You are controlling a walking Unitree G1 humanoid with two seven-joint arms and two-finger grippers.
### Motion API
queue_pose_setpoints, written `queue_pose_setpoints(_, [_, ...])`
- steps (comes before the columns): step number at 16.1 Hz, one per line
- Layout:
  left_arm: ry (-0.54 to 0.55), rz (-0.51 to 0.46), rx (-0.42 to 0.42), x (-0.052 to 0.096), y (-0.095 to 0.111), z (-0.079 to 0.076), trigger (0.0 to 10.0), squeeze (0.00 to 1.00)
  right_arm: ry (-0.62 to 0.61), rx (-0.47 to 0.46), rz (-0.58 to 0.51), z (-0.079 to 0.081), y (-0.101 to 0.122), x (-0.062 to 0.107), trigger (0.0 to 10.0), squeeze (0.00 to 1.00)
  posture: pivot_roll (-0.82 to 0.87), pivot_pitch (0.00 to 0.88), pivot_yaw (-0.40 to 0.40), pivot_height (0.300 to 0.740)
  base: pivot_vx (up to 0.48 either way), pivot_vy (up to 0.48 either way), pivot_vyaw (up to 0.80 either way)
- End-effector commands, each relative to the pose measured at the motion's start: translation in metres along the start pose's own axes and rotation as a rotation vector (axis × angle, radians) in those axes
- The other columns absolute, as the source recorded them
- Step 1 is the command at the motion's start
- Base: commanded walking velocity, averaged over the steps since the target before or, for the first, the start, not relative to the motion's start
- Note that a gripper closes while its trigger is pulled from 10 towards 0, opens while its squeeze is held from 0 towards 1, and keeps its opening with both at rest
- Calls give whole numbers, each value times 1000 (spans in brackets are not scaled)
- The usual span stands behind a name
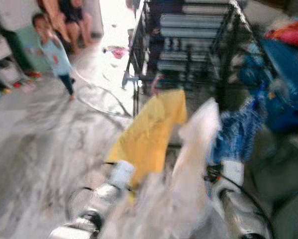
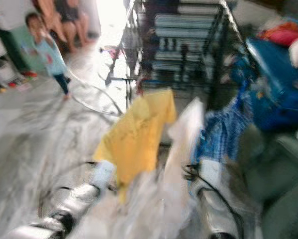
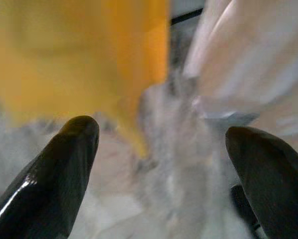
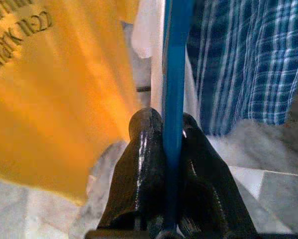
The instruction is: Hang hanger
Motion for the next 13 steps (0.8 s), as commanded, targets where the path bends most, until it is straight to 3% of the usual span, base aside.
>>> queue_pose_setpoints(1, [33, 18, -10, 4, -8, 16, 10000, 0, 88, 32, -20, 27, 14, -6, 10000, 0, 25, 0, -24, 740, 322, 0, 0])
queue_pose_setpoints(6, [46, 35, -14, 4, -11, 17, 10000, 0, 168, 71, -33, 51, 37, -6, 10000, 0, 28, 0, -27, 740, 174, 0, 0])
queue_pose_setpoints(8, [51, 48, -10, 5, -14, 18, 10000, 0, 172, 100, -97, 62, 63, -5, 10000, 0, 32, 0, -31, 740, 0, 0, 0])
queue_pose_setpoints(9, [51, 49, -10, 5, -14, 18, 10000, 0, 169, 94, -106, 63, 69, -5, 10000, 0, 34, 0, -32, 740, 0, 0, 0])
queue_pose_setpoints(10, [52, 53, -7, 5, -16, 18, 10000, 0, 172, 93, -140, 65, 90, -3, 10000, 0, 37, 0, -33, 740, 0, 0, 0])
queue_pose_setpoints(13, [54, 58, -5, 5, -17, 18, 10000, 0, 153, 168, -135, 66, 106, -7, 10000, 0, 41, 0, -36, 740, 0, 0, 0])
Point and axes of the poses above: a point about 5 cm out from each wrist's last joint towards the gripper, its own x axis pointing back from the gripper into the wrist, its own y axis along the axis of the wrist's last joint, z = x × y, the point moved 5 cm from there along -x, pointing out of the wrist towards the gripper, and after that the axes turned 13 degrees about -x, right-handed, at the moved point
